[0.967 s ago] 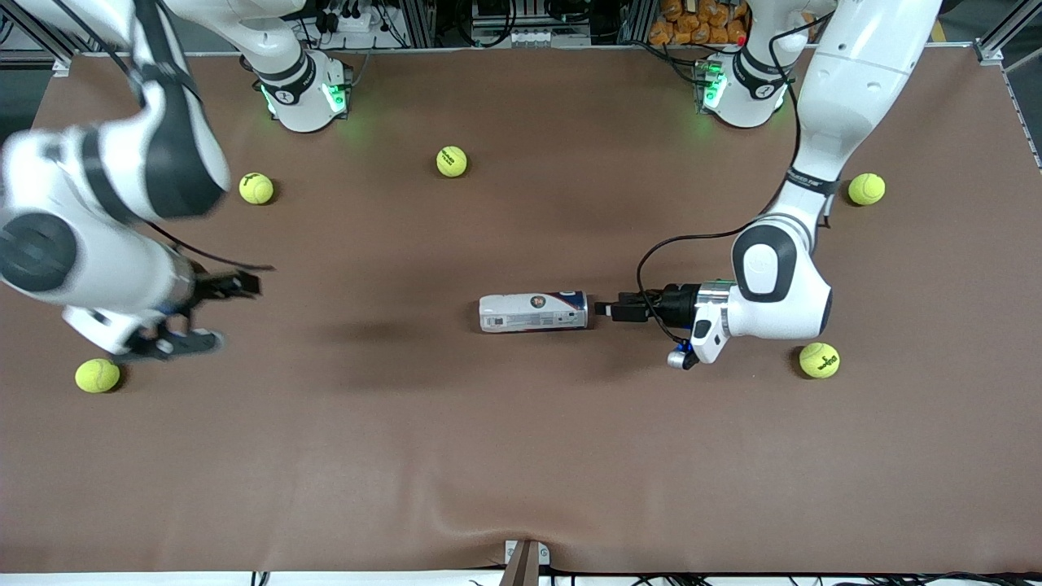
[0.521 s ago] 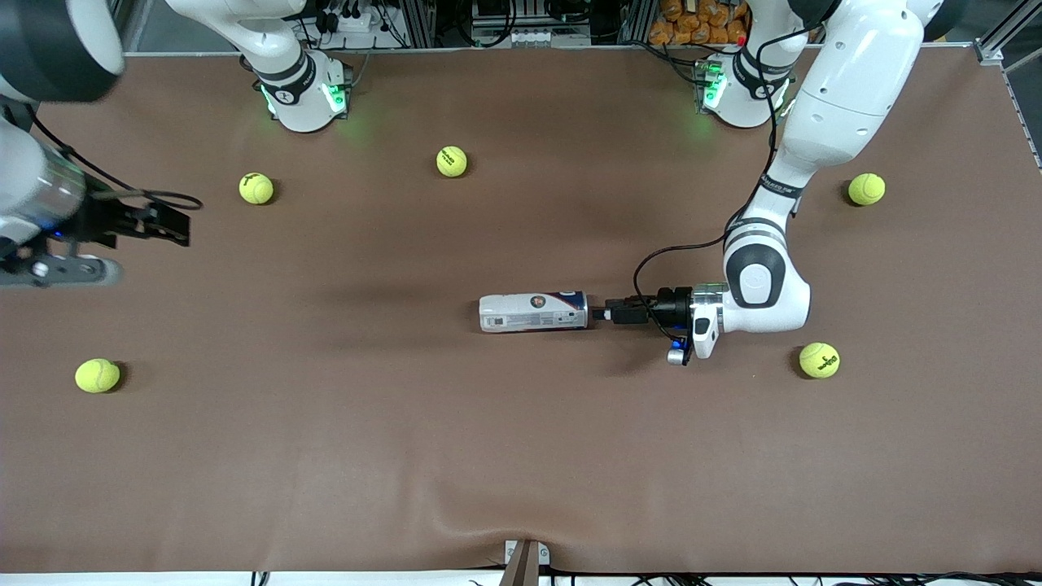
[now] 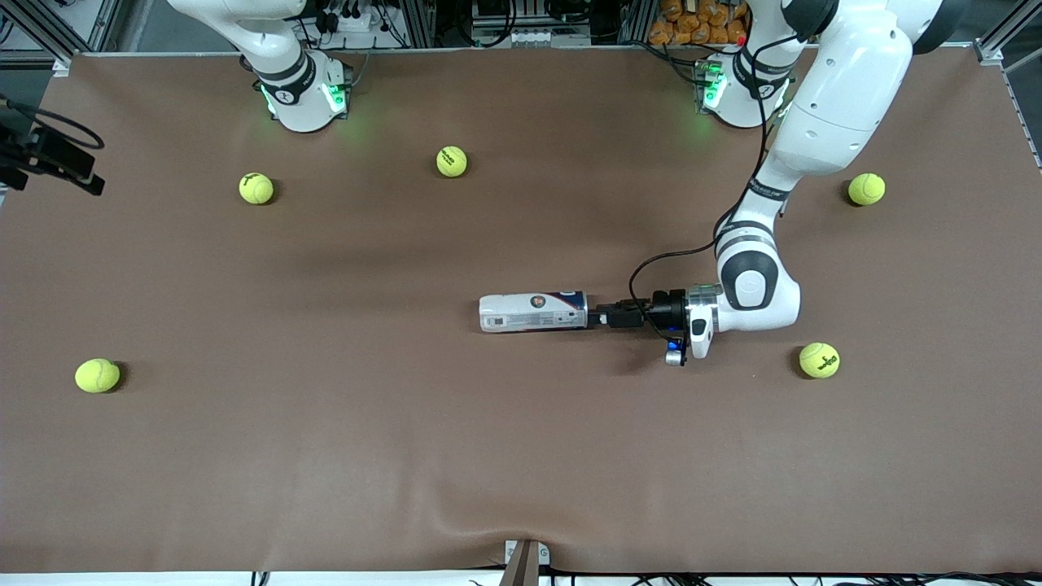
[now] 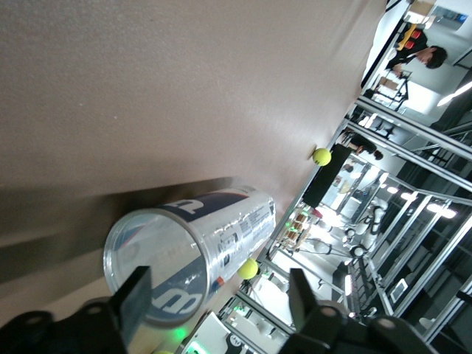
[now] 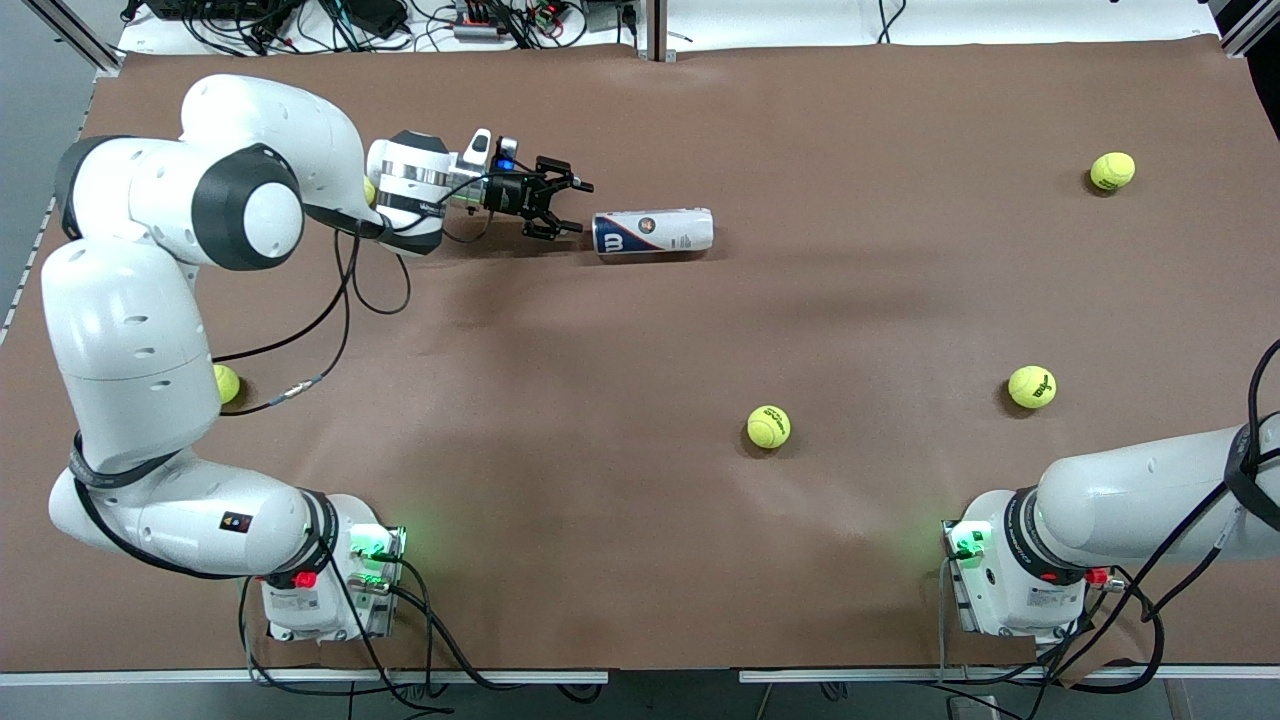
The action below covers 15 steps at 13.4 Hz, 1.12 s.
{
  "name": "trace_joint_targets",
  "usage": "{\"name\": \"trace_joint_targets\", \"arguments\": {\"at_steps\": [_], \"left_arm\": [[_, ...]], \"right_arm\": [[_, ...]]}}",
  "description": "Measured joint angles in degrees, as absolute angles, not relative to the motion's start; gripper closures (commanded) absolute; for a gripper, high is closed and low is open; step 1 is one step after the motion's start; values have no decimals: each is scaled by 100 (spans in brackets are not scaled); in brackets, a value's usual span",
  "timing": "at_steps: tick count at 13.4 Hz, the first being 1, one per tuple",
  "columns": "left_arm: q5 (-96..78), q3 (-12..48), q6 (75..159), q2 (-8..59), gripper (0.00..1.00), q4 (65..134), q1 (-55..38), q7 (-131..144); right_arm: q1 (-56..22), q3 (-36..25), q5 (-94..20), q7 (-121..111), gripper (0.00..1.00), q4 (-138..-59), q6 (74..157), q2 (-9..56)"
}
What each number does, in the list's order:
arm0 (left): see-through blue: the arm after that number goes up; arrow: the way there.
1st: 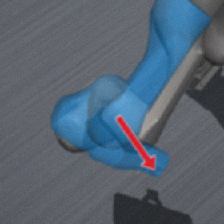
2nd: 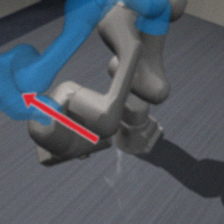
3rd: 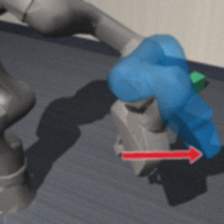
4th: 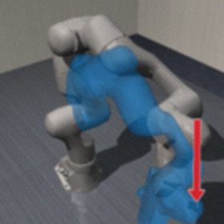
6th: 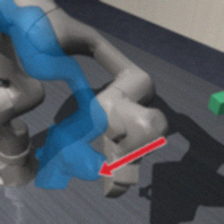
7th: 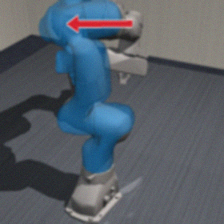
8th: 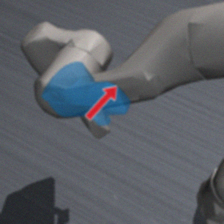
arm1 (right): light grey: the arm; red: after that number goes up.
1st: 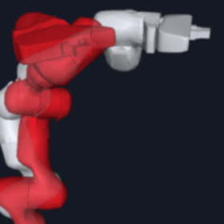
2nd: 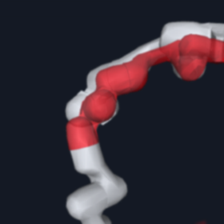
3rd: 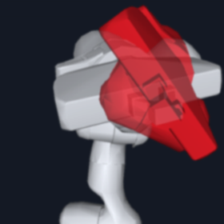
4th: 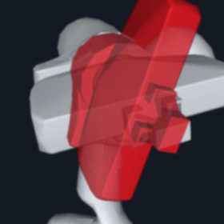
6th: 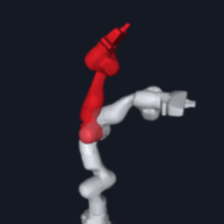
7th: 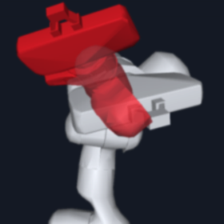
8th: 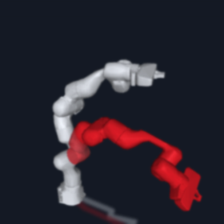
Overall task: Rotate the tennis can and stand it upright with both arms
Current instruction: 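Retract the right gripper while the left gripper reaches the can's end, then grasp the end of the can with the left gripper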
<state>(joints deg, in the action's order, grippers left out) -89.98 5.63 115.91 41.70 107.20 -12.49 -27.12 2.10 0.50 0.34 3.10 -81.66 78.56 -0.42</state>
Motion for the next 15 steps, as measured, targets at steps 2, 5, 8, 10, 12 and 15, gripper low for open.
{"name": "trace_joint_targets", "arguments": {"at_steps": [2, 5, 8, 10, 12, 15], "left_arm": [[-9118, 570, 11592, 4237, 40, 10717, -1268, -2724], [-9359, 585, 11591, 4313, 50, 10695, -1302, -2725], [-9492, 678, 11591, 4392, 63, 10637, -1349, -2725], [-9496, 704, 11590, 4422, 100, 10630, -1356, -2725], [-9496, 706, 11587, 4430, 100, 10513, -1353, -2725], [-9065, 704, 11571, 4403, 100, 9867, -1307, -2181]], "right_arm": [[210, 48, 25, 310, 0, -8173, 7827, -40], [215, 35, -25, 187, 0, -8171, 7706, -40], [414, 14, -453, -164, 0, -8172, 7434, -38], [501, 10, -547, -245, 0, -8173, 7431, -33], [502, 13, -501, -248, 0, -8173, 7428, -32], [661, -5, -483, -259, 0, -8173, 7323, -27]]}}
